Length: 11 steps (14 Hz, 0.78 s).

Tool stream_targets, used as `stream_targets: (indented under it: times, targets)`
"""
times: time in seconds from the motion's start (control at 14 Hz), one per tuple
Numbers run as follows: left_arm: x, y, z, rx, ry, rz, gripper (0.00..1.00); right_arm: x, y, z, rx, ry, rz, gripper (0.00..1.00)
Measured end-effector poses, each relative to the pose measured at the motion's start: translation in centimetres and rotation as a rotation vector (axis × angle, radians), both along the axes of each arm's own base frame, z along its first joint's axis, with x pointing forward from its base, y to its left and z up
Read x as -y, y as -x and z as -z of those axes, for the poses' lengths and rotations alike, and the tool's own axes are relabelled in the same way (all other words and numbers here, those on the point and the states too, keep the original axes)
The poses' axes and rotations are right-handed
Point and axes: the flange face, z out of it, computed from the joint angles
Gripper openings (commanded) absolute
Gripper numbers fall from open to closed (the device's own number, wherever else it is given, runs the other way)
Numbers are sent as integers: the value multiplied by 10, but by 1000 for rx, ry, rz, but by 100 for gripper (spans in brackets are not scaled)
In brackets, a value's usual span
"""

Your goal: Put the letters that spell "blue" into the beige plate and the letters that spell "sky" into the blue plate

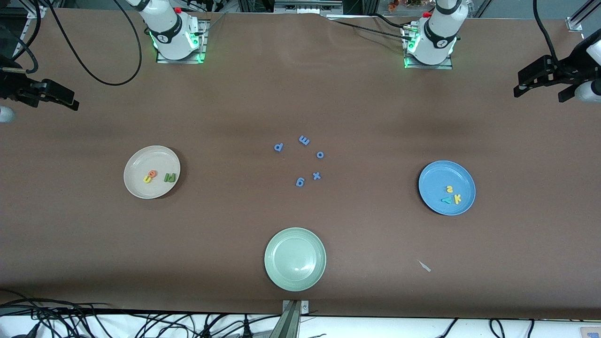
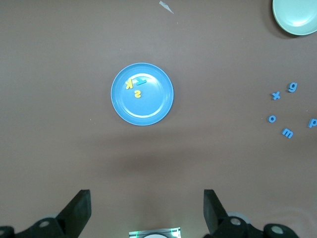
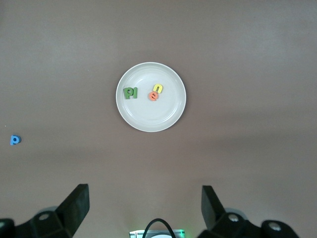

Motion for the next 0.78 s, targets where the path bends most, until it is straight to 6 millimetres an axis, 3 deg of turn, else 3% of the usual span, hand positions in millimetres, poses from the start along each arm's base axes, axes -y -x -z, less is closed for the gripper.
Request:
stream_targets:
  times: [0.78]
  targets:
    - [-2, -1, 4, -9, -1, -5, 100, -6, -12, -2, 15, 1, -13, 100]
